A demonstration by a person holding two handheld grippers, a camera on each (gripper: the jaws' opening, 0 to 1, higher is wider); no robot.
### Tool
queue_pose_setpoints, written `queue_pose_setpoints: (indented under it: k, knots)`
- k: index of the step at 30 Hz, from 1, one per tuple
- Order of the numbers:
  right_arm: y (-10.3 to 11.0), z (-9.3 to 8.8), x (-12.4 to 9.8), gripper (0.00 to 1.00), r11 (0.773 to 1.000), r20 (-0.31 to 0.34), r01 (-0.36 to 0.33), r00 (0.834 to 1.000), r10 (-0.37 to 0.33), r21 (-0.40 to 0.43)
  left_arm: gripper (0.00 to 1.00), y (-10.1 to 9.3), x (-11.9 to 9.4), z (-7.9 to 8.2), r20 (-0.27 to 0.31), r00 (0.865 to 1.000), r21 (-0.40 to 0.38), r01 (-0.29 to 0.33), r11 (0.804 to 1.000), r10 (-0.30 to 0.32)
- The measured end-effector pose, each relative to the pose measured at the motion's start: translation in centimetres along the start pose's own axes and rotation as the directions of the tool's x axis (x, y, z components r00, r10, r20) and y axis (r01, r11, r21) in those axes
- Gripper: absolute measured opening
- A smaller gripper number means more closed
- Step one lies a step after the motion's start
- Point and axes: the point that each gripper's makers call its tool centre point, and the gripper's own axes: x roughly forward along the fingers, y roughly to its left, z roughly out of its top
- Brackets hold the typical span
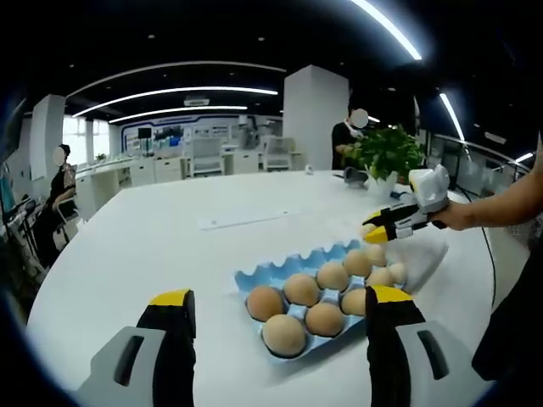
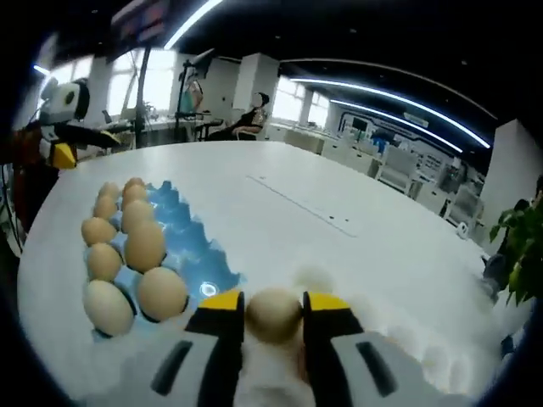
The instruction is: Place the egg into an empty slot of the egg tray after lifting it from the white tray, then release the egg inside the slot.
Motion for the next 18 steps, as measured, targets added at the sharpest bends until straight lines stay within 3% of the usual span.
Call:
queue_pose_setpoints:
  k: [5,12,18]
  knots:
    - [0.02,0.08,-0.25,0.26,0.999,-0.035,-0.031,0.999,0.032,0.037,0.83,0.22,-0.11,-0.1,-0.008,1.0,0.001,-0.01,1.0,0.01]
    - [0.52,-0.31,-0.35,0.26,0.982,-0.068,-0.184,0.981,0.181,-0.039,0.83,0.4,-0.18,-0.23,-0.019,1.0,0.007,-0.018,1.0,0.018]
    - [0.5,-0.31,-0.36,0.25,0.982,-0.041,-0.185,0.982,0.184,-0.023,0.82,0.82,-0.15,-0.19,-0.021,0.999,0.008,-0.035,0.999,0.035]
